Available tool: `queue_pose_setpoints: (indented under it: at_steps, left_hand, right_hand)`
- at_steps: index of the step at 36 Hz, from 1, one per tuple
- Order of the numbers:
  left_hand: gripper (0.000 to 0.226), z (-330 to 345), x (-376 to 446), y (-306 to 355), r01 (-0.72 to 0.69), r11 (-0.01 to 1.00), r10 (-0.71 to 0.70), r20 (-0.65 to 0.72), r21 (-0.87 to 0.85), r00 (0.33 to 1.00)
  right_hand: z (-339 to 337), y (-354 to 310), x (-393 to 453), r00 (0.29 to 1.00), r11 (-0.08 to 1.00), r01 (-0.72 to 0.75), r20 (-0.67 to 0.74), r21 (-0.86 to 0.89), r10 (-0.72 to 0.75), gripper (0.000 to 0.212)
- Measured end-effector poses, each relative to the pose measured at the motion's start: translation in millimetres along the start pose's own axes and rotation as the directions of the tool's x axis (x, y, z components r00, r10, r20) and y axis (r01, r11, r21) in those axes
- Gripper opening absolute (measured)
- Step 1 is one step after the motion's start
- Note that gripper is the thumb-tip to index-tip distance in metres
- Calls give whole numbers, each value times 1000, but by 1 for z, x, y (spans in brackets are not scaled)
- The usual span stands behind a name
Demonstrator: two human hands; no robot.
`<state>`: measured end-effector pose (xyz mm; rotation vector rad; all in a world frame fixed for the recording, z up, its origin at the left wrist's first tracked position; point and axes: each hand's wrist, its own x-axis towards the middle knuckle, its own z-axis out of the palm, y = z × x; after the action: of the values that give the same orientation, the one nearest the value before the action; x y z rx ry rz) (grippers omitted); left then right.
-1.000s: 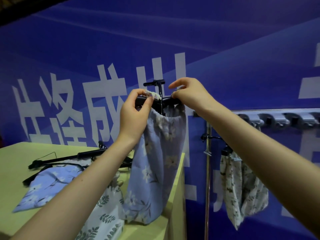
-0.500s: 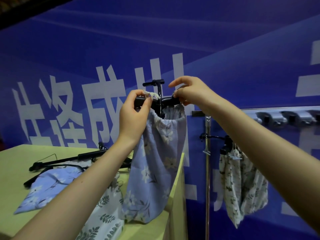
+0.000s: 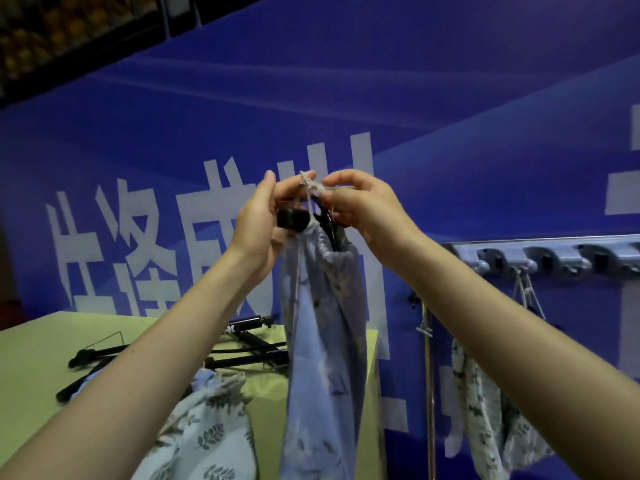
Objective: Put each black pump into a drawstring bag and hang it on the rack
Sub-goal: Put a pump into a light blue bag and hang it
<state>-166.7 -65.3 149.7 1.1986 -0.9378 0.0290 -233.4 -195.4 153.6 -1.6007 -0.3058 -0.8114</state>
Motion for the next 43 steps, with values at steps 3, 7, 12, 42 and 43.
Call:
queue_pose_setpoints:
  at_steps: [3, 7, 12, 42, 43]
  left_hand:
    - [51, 14, 2, 6, 37, 992, -34, 24, -122, 999]
    - [34, 38, 3, 1, 2, 985, -12, -56, -174, 998]
    - [26, 56, 5, -17, -4, 979, -36, -189, -205, 981]
    - [23, 246, -21, -141, 219, 972, -234, 240, 87, 942]
    - [22, 254, -22, -145, 240, 968, -252, 244, 78, 937]
  right_hand:
    - [-1, -1, 1, 999, 999, 35, 35, -19, -34, 12]
    - [-9, -2, 2, 1000, 999, 26, 6, -22, -26, 19]
    - [-31, -3, -3, 999, 992, -51, -4, 114, 52, 20]
    - [-242, 24, -74, 937, 938, -329, -163, -112, 309, 44]
    - [-248, 27, -78, 935, 932, -337, -164, -133, 315, 43]
